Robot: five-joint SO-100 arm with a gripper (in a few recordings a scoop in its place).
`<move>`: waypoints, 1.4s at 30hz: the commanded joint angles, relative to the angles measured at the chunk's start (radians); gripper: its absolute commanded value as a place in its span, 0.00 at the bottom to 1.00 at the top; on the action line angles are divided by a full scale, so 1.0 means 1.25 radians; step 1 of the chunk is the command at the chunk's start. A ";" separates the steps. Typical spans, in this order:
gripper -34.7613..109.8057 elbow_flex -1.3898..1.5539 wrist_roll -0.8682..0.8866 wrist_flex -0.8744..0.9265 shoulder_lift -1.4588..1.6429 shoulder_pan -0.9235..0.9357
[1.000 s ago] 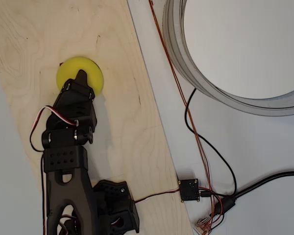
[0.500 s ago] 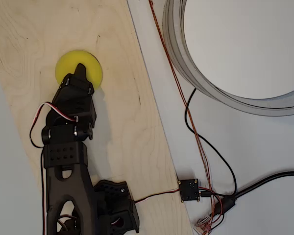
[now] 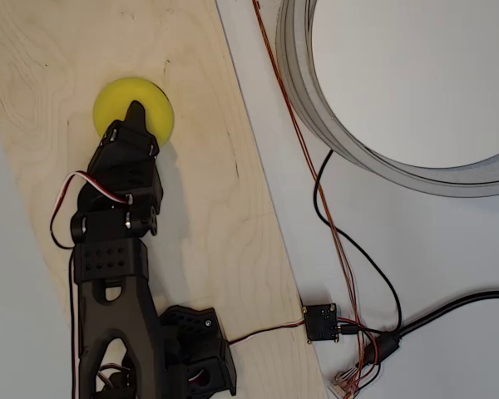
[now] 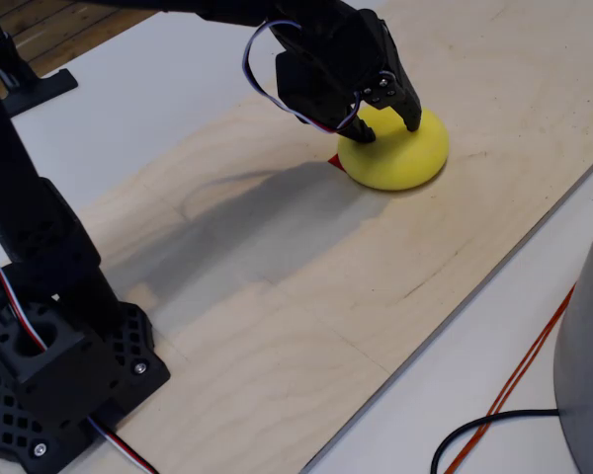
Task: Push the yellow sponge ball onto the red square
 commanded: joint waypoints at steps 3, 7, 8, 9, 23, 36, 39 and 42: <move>0.35 0.020 0.011 -0.006 0.039 0.000; 0.35 0.033 0.011 -0.006 0.054 0.000; 0.35 0.037 0.010 -0.006 0.059 0.001; 0.35 0.040 0.007 -0.006 0.066 0.002; 0.36 0.025 -0.099 -0.006 0.146 0.070; 0.36 -0.025 -0.261 -0.090 0.118 0.128; 0.36 -0.034 -0.286 -0.106 0.101 0.140; 0.36 -0.044 -0.292 -0.113 0.077 0.145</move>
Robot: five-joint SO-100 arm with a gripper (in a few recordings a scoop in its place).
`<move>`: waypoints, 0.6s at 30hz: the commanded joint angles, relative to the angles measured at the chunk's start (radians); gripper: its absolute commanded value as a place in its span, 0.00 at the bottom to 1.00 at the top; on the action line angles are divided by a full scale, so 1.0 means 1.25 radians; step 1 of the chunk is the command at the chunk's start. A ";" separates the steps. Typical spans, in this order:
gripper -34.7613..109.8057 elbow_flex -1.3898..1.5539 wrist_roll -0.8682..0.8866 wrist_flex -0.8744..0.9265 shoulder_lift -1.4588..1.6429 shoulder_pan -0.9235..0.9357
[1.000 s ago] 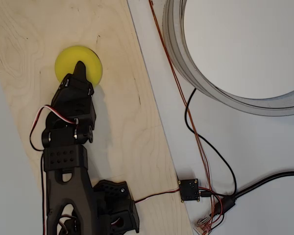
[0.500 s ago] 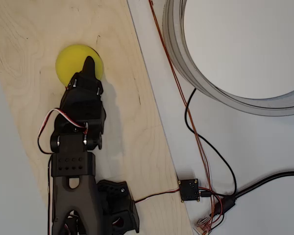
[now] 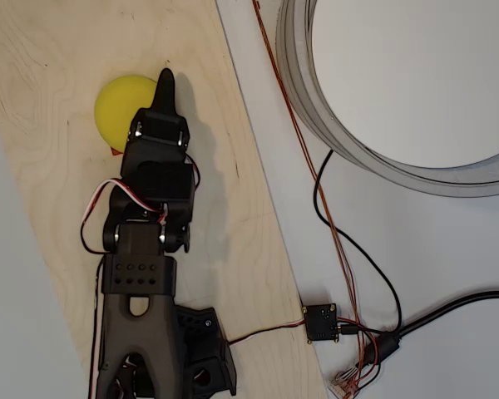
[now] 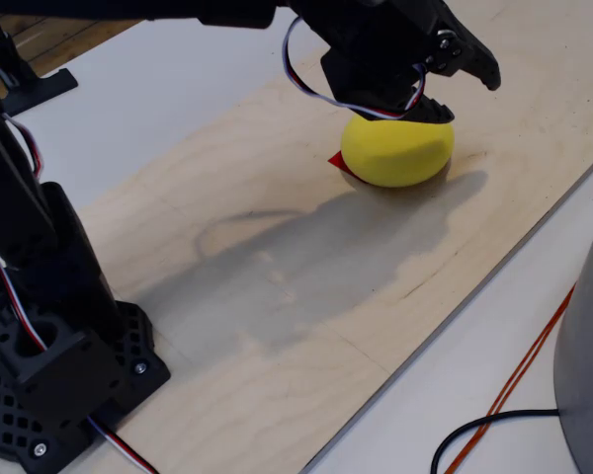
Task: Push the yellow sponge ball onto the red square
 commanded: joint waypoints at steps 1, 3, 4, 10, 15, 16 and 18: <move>0.36 -0.042 -0.004 -0.007 -0.010 0.015; 0.36 -0.053 -0.002 -0.007 -0.036 0.017; 0.36 -0.055 0.004 -0.007 -0.048 0.018; 0.36 -0.055 0.025 -0.026 -0.087 0.022; 0.36 -0.056 0.036 -0.037 -0.109 0.023; 0.36 -0.056 0.039 -0.039 -0.113 0.023; 0.36 -0.054 0.047 -0.042 -0.117 0.023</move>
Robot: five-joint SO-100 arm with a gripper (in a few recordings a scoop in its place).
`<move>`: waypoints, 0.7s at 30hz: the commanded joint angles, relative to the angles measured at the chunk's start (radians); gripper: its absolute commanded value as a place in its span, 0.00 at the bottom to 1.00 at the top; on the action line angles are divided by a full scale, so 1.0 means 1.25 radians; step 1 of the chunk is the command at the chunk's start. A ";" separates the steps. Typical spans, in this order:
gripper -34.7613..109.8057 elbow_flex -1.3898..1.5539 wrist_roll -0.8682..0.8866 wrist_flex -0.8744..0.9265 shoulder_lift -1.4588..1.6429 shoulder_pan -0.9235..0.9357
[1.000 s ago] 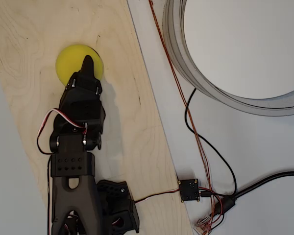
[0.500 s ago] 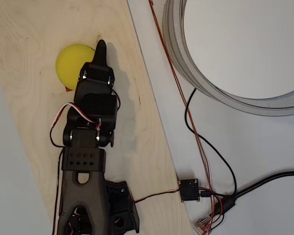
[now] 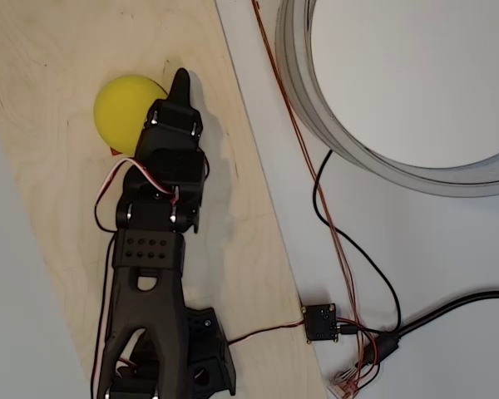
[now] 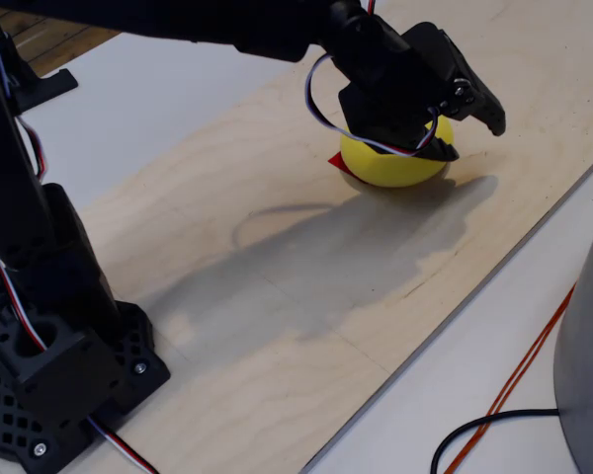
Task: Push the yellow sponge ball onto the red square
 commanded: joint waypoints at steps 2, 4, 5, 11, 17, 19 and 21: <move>0.36 -0.013 0.023 -0.005 0.006 0.005; 0.35 -0.011 0.029 -0.005 0.006 0.001; 0.35 -0.009 0.034 -0.005 0.006 0.000; 0.35 -0.009 0.066 -0.005 -0.012 -0.020; 0.35 0.000 0.109 -0.005 -0.018 -0.045; 0.35 0.002 0.114 -0.005 -0.017 -0.049; 0.35 0.004 0.115 -0.005 -0.015 -0.050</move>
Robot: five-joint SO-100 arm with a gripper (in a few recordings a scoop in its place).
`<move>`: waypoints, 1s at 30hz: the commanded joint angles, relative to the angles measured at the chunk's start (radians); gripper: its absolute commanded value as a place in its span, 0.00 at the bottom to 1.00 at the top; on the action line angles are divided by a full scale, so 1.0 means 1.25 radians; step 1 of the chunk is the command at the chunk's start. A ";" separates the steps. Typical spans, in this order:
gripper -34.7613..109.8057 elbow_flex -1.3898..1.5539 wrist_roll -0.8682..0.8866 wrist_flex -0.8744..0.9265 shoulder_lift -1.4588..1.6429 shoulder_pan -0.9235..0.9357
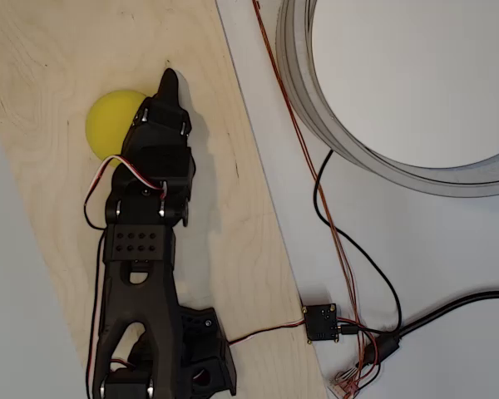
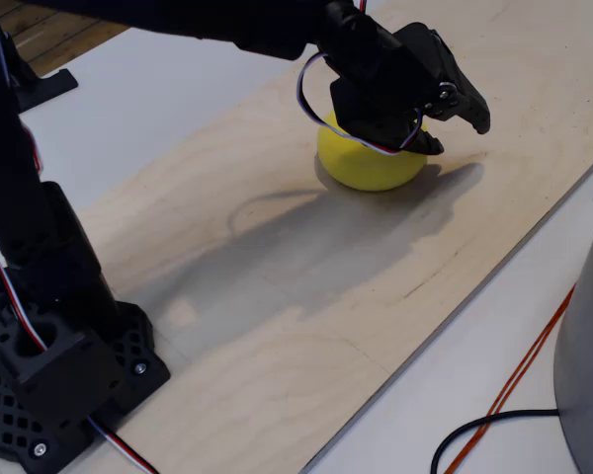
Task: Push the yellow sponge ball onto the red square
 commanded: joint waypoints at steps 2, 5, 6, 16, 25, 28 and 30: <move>0.35 0.002 0.009 0.005 0.022 -0.007; 0.35 0.004 0.000 0.005 0.026 -0.004; 0.35 0.004 -0.005 0.005 0.029 -0.002; 0.36 -0.007 -0.102 0.005 0.082 0.017; 0.36 -0.016 -0.185 0.011 0.150 0.021; 0.36 -0.016 -0.200 0.018 0.183 0.010; 0.36 -0.010 -0.200 0.029 0.217 -0.001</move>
